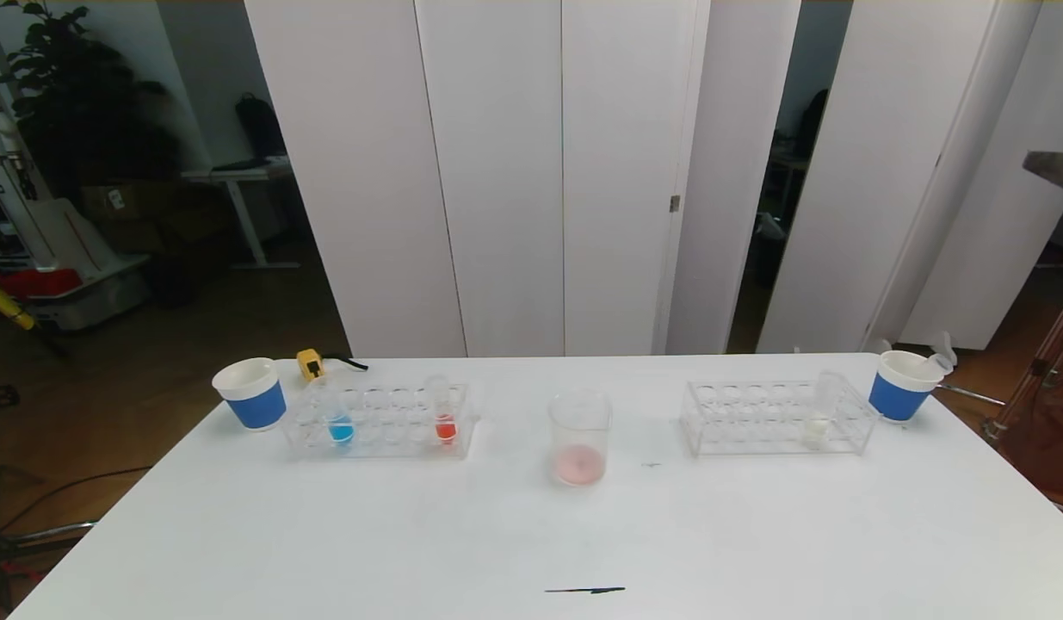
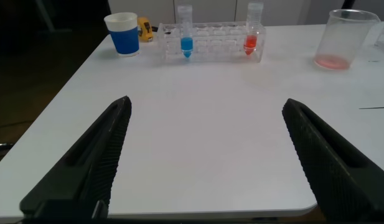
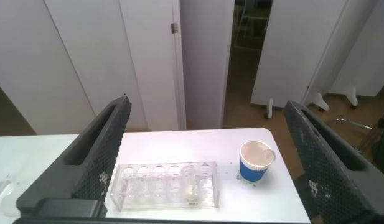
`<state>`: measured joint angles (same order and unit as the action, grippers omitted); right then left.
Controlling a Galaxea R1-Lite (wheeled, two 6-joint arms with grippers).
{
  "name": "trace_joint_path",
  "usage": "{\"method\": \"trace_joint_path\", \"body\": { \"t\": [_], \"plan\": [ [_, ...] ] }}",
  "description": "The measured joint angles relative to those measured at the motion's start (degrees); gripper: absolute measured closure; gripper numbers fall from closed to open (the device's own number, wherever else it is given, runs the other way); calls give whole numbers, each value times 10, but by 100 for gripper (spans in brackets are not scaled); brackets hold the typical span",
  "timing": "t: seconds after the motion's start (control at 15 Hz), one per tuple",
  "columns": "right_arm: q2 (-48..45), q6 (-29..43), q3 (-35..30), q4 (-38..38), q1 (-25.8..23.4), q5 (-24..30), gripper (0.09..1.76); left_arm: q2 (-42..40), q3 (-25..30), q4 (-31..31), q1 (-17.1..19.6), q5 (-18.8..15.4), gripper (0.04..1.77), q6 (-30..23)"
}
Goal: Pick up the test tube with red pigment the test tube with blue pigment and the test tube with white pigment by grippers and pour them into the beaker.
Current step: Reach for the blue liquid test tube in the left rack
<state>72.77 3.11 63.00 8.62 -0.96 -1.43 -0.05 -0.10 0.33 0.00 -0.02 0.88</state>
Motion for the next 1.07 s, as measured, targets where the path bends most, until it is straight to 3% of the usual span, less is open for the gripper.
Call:
{"method": "trace_joint_path", "body": {
  "t": [0.2,0.53,0.8,1.07],
  "plan": [
    [-150,-1,-68,-56,33,4,10,0,0,0,0,0,8,0],
    [-371,0,-207,-141,22,14,10,0,0,0,0,0,8,0],
    [-499,2,-363,-166,2,37,10,0,0,0,0,0,8,0],
    [-591,3,-464,-167,-5,47,10,0,0,0,0,0,8,0]
  ]
}}
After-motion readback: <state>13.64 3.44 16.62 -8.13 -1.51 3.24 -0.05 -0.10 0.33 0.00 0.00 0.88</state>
